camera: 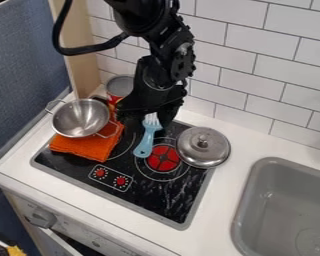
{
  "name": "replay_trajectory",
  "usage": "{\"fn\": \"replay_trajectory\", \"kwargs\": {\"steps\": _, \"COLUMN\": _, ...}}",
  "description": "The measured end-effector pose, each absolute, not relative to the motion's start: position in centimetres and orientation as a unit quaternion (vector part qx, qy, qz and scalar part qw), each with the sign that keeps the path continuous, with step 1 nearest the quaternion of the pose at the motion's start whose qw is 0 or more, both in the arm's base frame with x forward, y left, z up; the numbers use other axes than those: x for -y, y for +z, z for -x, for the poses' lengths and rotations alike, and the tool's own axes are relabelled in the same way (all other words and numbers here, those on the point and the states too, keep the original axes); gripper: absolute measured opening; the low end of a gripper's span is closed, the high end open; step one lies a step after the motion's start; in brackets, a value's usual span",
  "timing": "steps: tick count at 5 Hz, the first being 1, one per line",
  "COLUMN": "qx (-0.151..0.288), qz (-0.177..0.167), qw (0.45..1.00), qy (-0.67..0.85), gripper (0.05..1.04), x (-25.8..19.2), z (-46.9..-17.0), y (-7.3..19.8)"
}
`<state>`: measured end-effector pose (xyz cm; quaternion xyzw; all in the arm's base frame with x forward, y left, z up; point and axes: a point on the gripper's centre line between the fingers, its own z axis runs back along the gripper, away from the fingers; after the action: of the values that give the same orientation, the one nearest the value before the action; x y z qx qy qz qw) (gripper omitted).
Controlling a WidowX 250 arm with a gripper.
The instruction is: Move the blue brush to the right down side of the stove
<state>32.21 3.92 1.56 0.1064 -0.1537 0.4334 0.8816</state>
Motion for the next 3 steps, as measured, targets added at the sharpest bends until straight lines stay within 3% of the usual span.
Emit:
{"fn": "replay_trajectory", "kwargs": {"steps": 2, "qx": 0.105, "qz": -0.132, "qw": 0.908, "qy": 0.384, "gripper": 1.000, "x": -5.6, "z": -32.4, "y": -0.3}}
{"fn": "replay_trajectory", "kwargs": {"steps": 3, "qx": 0.076, "qz": -0.106, "qw": 0.939, "qy": 0.319, "gripper": 1.000, "x": -6.8, "z": -32.7, "y": -1.9}}
